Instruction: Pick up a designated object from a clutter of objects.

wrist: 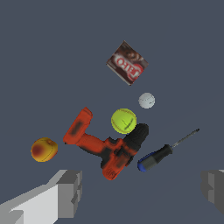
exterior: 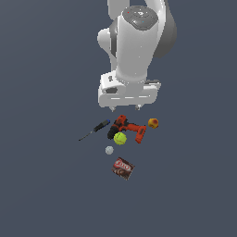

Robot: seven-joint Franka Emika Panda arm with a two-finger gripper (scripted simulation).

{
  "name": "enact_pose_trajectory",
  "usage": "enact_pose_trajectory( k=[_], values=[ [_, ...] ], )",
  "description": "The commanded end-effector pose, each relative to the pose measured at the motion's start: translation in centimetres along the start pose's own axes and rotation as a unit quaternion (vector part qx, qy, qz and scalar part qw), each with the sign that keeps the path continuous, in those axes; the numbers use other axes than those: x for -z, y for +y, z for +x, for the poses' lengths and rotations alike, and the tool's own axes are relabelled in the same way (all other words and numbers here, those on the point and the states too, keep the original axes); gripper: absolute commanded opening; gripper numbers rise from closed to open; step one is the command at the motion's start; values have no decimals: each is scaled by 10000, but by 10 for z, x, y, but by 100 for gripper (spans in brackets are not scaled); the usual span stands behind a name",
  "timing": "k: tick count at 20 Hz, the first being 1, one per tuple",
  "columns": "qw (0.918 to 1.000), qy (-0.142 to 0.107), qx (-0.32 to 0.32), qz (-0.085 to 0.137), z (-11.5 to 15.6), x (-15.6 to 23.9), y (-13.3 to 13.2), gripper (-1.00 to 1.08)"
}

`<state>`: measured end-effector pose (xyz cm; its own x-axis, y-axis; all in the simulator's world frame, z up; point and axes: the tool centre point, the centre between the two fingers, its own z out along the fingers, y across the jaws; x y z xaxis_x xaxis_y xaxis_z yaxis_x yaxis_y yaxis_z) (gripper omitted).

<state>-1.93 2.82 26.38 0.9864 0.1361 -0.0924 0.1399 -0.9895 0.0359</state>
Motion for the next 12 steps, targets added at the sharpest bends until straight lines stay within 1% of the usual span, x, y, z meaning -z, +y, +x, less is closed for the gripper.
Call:
enact_pose_trajectory(
  k=[1, 4, 7, 9, 12],
  values=[
    [9996, 22, 269, -25, 1, -11, -11, 100],
    [9976, 61, 688, -59, 2, -28, -28, 100],
    [9926, 108, 1203, -94, 2, -48, -48, 100],
    [9870, 145, 1599, -114, 0, -63, -64, 100],
    [9749, 202, 2215, -136, -5, -86, -90, 100]
  ],
)
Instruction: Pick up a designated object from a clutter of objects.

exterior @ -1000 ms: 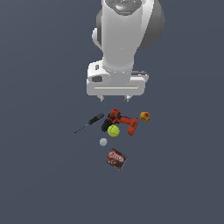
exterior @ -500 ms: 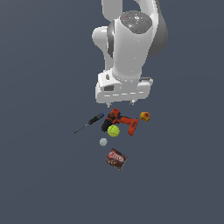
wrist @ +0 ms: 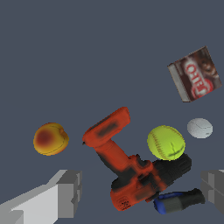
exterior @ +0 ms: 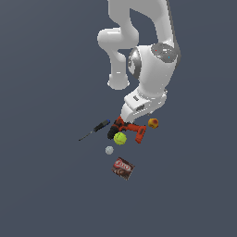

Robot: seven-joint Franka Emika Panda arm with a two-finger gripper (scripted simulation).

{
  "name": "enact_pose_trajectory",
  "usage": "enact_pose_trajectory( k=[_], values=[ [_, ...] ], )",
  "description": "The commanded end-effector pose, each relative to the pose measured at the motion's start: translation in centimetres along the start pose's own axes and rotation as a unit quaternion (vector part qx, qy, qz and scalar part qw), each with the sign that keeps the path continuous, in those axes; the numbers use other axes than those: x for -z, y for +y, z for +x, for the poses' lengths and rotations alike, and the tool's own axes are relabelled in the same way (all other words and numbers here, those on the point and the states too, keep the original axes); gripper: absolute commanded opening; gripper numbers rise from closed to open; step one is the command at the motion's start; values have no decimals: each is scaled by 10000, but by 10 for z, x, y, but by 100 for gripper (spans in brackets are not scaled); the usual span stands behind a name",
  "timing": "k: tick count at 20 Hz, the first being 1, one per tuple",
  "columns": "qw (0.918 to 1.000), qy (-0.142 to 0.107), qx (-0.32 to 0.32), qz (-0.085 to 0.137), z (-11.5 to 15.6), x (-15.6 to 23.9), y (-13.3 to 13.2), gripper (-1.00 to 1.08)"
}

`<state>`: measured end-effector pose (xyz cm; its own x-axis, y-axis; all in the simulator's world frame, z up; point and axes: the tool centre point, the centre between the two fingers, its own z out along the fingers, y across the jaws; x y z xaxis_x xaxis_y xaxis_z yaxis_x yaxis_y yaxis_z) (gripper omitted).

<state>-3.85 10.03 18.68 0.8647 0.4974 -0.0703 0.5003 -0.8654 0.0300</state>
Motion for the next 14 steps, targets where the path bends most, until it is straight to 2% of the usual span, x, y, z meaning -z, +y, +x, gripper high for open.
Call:
enact_pose_trajectory(
  k=[1, 5, 14],
  values=[
    [9986, 55, 529, -16, 3, -19, -22, 100],
    [9907, 147, 1355, -22, 3, -46, -58, 100],
    [9638, 317, 2647, 12, -5, -87, -118, 100]
  ],
)
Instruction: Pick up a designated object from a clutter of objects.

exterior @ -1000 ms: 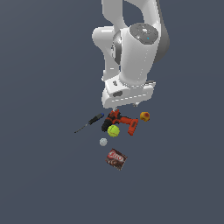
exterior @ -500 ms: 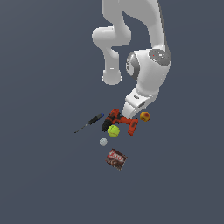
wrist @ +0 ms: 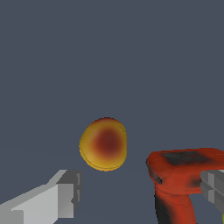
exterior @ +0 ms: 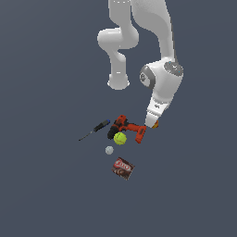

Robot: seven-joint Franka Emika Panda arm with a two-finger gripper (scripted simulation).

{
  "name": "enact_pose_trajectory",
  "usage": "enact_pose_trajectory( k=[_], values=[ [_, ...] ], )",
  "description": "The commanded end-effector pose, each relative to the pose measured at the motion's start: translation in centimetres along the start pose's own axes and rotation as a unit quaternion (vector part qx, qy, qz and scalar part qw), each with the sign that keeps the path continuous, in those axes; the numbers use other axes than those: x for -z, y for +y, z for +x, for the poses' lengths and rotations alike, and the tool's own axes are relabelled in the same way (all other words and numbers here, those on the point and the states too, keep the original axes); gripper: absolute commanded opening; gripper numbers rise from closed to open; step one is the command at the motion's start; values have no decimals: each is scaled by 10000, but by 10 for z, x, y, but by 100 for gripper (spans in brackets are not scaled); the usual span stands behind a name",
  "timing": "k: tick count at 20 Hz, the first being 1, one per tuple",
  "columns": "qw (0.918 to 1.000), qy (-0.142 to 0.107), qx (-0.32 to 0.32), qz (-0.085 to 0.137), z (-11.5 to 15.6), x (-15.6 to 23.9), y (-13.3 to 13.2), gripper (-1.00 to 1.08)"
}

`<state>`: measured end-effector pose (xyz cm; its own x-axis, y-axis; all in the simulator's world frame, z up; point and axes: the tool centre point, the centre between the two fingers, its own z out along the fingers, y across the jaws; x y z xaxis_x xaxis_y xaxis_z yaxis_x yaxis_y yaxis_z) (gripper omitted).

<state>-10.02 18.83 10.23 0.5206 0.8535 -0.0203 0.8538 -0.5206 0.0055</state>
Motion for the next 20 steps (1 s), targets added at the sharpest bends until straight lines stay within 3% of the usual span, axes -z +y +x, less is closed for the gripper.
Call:
enact_pose_trajectory(
  k=[1, 7, 20],
  values=[
    [9996, 47, 274, 6, 3, -8, -12, 100],
    [9982, 100, 598, 20, 6, -17, -27, 100],
    [9981, 100, 607, 25, 6, -41, -28, 100]
  ],
)
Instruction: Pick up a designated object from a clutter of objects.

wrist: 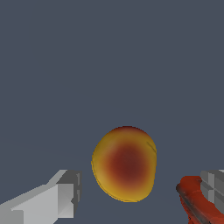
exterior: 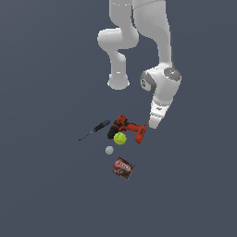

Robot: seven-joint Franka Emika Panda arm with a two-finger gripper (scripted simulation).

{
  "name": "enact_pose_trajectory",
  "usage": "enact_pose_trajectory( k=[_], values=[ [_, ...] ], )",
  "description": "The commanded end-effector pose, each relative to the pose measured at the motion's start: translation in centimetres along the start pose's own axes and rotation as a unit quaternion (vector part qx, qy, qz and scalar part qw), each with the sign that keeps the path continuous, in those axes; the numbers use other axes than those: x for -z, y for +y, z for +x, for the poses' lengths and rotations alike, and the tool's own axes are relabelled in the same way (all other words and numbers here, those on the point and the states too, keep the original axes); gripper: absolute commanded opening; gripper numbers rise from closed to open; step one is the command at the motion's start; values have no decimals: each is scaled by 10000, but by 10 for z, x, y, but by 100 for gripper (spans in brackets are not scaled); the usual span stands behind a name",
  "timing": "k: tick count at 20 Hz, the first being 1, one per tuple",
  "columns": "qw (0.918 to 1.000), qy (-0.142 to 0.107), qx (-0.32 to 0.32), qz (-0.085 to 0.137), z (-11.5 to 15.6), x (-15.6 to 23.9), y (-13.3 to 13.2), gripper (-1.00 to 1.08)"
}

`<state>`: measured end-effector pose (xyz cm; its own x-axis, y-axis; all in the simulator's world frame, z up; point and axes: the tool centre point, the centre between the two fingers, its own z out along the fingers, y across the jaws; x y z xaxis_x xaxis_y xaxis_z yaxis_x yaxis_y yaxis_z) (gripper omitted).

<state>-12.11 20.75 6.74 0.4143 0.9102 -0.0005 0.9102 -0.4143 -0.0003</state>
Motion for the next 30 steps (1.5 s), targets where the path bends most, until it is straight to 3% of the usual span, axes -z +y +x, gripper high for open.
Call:
enact_pose_trajectory(
  k=[1, 13, 14, 30],
  values=[
    [10000, 0, 8, 2, 0, -11, -1, 100],
    [10000, 2, 19, -2, 0, -32, 0, 100],
    [10000, 2, 19, -2, 0, -32, 0, -100],
    [10000, 4, 48, 4, -5, -26, 1, -100]
  ],
)
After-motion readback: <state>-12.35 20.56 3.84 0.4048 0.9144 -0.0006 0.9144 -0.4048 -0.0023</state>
